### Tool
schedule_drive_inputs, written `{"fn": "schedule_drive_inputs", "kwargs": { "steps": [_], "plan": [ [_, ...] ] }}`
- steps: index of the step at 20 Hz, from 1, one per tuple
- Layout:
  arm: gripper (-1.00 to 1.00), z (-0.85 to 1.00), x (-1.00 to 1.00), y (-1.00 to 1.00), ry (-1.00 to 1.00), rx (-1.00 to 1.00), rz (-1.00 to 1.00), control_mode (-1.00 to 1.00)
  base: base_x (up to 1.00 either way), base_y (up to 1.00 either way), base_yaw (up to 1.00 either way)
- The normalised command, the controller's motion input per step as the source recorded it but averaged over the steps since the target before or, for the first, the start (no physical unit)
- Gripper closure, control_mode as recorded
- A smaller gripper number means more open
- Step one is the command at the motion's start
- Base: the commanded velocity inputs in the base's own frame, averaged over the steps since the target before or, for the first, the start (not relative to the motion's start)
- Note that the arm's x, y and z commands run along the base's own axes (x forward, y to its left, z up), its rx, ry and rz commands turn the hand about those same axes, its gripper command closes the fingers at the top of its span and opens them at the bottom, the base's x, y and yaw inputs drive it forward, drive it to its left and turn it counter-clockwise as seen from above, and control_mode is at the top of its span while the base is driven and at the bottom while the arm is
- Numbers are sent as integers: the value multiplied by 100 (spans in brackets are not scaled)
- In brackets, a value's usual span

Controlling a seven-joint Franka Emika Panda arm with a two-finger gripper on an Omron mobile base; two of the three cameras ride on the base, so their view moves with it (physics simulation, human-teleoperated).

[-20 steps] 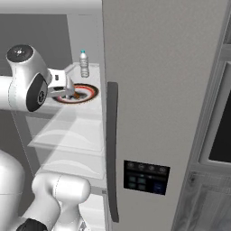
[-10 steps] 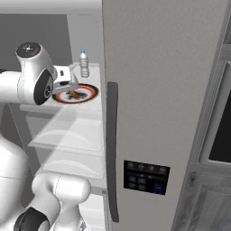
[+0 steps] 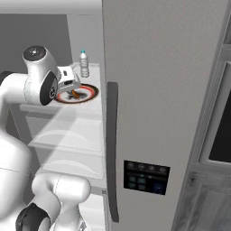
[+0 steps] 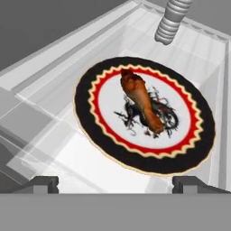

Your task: Retrieve the chicken drumstick from the fridge and place it on the saucepan with marinade on the stove.

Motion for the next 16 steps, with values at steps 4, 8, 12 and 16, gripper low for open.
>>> {"fn": "schedule_drive_inputs", "kwargs": {
  "steps": [4, 8, 12, 16],
  "plan": [
    [-100, 0, 6, 0, -4, 0, 0, -100, 0, 0, 0],
    [-100, 0, 13, 0, 0, 0, 0, -100, 0, 0, 0],
    [-100, 0, 20, 1, 0, 0, 0, -100, 0, 0, 0],
    [-100, 0, 22, 0, 0, 0, 0, -100, 0, 0, 0]
  ]
}}
